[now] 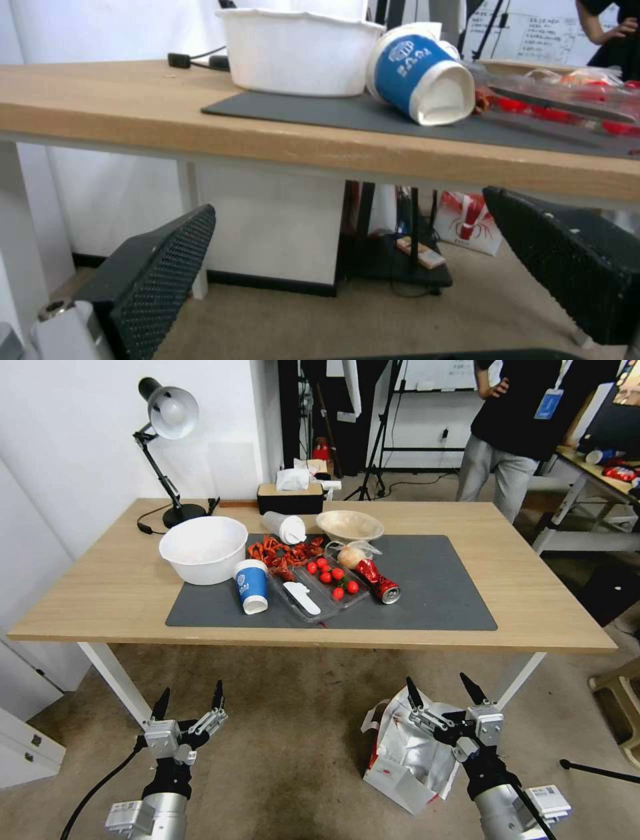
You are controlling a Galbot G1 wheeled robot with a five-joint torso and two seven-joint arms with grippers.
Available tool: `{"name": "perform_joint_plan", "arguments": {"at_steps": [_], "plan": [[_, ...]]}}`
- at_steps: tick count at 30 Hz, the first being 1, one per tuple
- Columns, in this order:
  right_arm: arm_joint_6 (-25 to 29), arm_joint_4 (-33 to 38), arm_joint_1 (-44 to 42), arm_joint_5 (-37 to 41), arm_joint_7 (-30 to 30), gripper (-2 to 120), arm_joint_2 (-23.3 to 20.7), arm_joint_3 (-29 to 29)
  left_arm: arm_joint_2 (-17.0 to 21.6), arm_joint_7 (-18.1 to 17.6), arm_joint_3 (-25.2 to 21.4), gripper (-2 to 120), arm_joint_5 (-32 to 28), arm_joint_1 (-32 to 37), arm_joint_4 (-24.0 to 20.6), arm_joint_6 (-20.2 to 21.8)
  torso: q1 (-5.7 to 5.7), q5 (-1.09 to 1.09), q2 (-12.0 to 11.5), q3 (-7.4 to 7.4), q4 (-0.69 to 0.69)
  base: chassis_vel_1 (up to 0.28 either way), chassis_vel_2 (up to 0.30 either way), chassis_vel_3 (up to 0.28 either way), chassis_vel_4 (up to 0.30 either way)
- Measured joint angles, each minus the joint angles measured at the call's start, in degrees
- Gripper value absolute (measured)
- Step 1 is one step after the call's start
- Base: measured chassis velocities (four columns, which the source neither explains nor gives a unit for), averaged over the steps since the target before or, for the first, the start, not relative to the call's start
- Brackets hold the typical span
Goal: Pick up the food delivery bag from the floor and place it on the table.
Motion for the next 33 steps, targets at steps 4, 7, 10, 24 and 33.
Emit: {"name": "perform_joint_plan", "arguments": {"at_steps": [4,7,10,24,33], "plan": [[0.0,-0.2,0.1,0.0,0.0,100,0.0,0.0,0.0,0.3,0.0,100,0.0,0.0,0.1,-0.2,-0.34,0.00,-0.8,-0.43,0.00,0.000,0.000,0.000,0.000],[0.0,-0.4,0.2,-0.1,0.0,100,-0.1,0.0,0.0,0.4,0.0,100,0.1,0.0,0.4,-0.4,-0.73,0.00,-1.7,-0.94,0.00,0.000,0.000,0.000,0.000],[0.0,-0.7,0.3,-0.2,0.0,100,0.0,-0.1,0.1,0.8,-0.2,100,0.5,0.0,0.7,-0.4,-1.30,0.00,-3.0,-1.70,0.00,0.000,0.000,0.000,0.000],[-0.1,-1.4,0.6,-0.2,-0.3,100,-0.1,-0.1,0.1,1.6,-0.2,100,0.5,-0.5,1.7,-0.8,-2.93,0.00,-6.7,-3.78,0.00,0.000,0.000,0.000,0.000],[-0.2,-1.8,1.0,-0.1,-0.4,100,-0.1,-0.2,0.2,1.5,-0.2,100,0.4,-1.1,2.3,-1.2,-3.90,0.00,-9.0,-5.15,0.00,0.000,0.000,0.000,0.000]]}}
